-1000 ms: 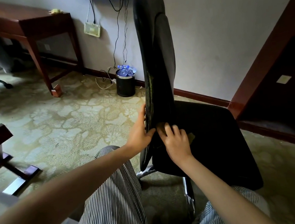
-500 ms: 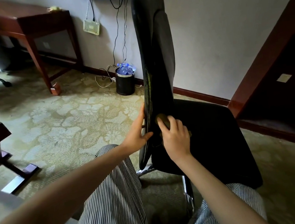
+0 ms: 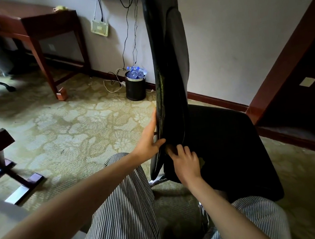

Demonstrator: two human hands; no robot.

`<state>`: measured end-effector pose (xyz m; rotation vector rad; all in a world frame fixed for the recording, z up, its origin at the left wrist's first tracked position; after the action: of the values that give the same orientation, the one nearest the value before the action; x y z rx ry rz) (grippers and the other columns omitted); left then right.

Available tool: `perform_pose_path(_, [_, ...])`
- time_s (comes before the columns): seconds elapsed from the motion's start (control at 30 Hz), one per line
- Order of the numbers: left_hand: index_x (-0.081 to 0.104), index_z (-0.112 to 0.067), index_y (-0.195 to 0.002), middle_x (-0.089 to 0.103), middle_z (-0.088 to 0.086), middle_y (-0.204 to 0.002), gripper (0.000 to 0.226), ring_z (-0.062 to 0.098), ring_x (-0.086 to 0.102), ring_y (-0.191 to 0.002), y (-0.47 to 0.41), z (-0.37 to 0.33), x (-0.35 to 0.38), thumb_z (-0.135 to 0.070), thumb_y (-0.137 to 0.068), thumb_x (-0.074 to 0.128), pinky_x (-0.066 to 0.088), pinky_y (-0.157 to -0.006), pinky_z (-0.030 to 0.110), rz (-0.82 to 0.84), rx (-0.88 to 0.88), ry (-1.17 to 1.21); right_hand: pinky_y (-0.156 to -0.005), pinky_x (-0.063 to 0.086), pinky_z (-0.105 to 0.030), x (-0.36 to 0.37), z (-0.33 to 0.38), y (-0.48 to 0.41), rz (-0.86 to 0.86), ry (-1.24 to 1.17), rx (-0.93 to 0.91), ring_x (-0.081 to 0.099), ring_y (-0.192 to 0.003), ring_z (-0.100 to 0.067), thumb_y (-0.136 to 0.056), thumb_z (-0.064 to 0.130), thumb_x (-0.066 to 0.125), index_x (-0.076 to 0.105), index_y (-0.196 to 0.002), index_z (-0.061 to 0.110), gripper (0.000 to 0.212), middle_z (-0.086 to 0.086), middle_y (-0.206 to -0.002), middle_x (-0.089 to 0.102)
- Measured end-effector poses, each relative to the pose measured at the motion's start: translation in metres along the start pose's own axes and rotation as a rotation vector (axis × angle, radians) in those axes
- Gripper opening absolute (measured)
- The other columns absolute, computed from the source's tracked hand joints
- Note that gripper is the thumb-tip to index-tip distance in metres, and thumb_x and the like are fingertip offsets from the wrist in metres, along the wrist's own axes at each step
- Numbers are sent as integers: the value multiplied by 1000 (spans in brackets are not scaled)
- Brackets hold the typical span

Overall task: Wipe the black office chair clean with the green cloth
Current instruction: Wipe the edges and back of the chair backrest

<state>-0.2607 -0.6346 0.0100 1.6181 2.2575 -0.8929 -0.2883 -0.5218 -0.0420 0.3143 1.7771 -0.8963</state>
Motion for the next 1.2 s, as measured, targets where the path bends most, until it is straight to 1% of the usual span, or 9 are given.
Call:
perform_pose_path(0.07, [-16, -29, -138, 2, -38, -138, 101, -5, 12, -135, 0, 1, 0, 10, -82, 58, 29, -112, 43, -4, -13, 0, -52, 50, -31, -4, -1, 5, -45, -40, 4, 63, -70, -25, -35, 15, 92, 74, -100, 21, 68, -9, -88, 64])
perform_pose_path(0.17, [-16, -27, -138, 2, -34, -140, 101, -6, 11, -135, -1, 1, 0, 10, -81, 58, 28, -112, 46, -13, 2, -5, -53, 52, -33, -28, -9, 8, -274, -137, 4, 65, -73, -29, -58, 6, 85, 71, -107, 11, 51, -15, -94, 65])
perform_pose_path(0.27, [-17, -32, -138, 3, -27, -146, 103, 3, 13, -139, -1, 2, 0, 10, -81, 59, 28, -112, 47, -10, 17, -8, -56, 53, -33, -50, -26, -3, -422, -140, 87, 65, -76, -30, -68, 5, 79, 70, -108, 7, 42, -19, -96, 65])
perform_pose_path(0.37, [-18, -33, -139, 7, -20, -150, 104, 11, 18, -141, -2, 2, 0, 8, -81, 59, 29, -112, 43, -3, 16, -9, -54, 52, -33, -47, -33, -12, -411, -111, 103, 64, -75, -29, -70, 4, 78, 70, -109, 8, 41, -18, -95, 64])
perform_pose_path(0.5, [-15, -26, -142, 1, -44, -139, 102, -4, 14, -137, -4, 4, 1, 9, -82, 59, 29, -112, 35, 4, 10, -4, -53, 52, -33, -22, -31, -1, -314, -110, 59, 64, -73, -31, -59, -1, 82, 70, -108, 7, 52, -20, -95, 64])
perform_pose_path(0.7, [-17, -30, -140, 0, -53, -133, 102, -13, 13, -132, -4, 6, 3, 11, -82, 57, 30, -103, 8, 25, -6, 18, -52, 51, -32, 17, -33, 25, -97, -103, 97, 63, -73, -28, -46, 8, 90, 70, -108, 12, 65, -14, -93, 65])
perform_pose_path(0.9, [-16, -27, -142, 1, -38, -142, 101, 1, 14, -139, -3, 4, 3, 9, -83, 58, 27, -112, 25, 20, 9, 16, -55, 53, -31, -35, -40, 0, -397, -215, 147, 64, -76, -28, -73, 7, 76, 68, -111, 6, 40, -17, -97, 64])
perform_pose_path(1.1, [-15, -32, -139, -1, -41, -140, 102, -13, 10, -134, -4, 0, 1, 10, -82, 58, 25, -111, 22, 4, 9, 1, -52, 52, -28, -31, -42, -6, -405, -245, 170, 64, -75, -26, -72, 5, 78, 68, -112, 5, 40, -17, -96, 64])
perform_pose_path(1.2, [-14, -34, -139, 1, -39, -141, 103, -8, 12, -136, -4, 2, 1, 11, -81, 58, 27, -111, 24, 3, 2, 6, -52, 52, -28, -29, -41, -5, -386, -267, 197, 64, -75, -26, -73, 4, 76, 67, -112, 6, 41, -17, -97, 63])
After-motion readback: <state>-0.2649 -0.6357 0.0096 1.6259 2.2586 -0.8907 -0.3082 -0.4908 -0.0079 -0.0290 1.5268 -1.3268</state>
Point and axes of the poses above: each hand's wrist, its own y-axis away from the middle knuckle, its own x-axis out of the palm, z = x × y, the point moved 7 cm from there along -y, towards the middle knuckle
